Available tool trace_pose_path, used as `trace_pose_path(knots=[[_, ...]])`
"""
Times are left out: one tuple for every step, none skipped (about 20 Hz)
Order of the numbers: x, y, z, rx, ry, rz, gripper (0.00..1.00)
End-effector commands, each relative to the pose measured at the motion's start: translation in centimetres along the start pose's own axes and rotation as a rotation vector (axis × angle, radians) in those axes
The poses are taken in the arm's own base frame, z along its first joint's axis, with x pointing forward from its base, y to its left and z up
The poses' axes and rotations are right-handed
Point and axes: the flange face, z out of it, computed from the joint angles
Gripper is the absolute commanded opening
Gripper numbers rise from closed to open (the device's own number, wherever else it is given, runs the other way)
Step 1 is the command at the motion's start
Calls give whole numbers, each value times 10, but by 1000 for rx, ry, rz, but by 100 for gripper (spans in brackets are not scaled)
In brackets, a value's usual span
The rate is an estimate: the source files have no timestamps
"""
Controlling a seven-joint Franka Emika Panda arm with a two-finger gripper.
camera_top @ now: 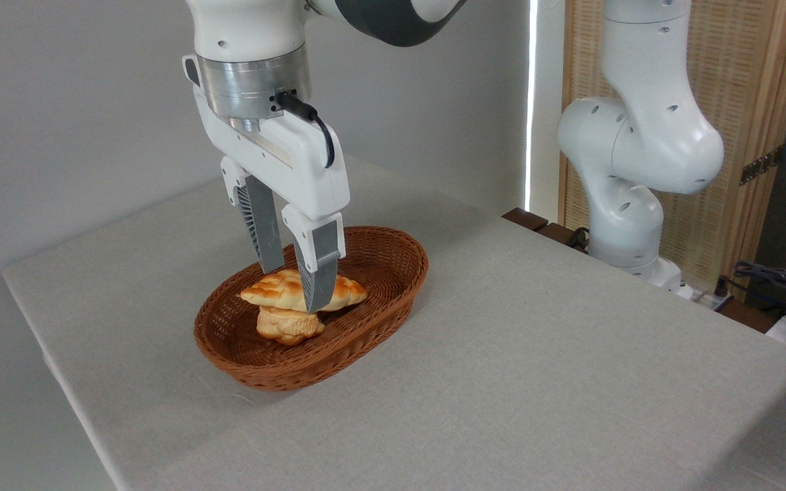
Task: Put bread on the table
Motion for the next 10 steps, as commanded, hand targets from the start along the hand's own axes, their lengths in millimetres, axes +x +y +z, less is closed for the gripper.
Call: trace_pose_path(knots=[[-2,1,-1,-11,-22,-9,100],[-2,1,-1,-11,-22,-8,100],[-2,1,-1,-11,-22,-9,100],[-2,1,-1,-11,-22,-8,100],[-3,1,-2,-10,-21,-7,100],[-3,1,-2,-11,-22,-7,100],[-3,1,-2,-10,-21,-9,100],[-3,1,-2,-11,-22,-9,100],[-3,2,-2,-14,-25,-8,100],[-3,2,-2,-17,-27,-8,100]])
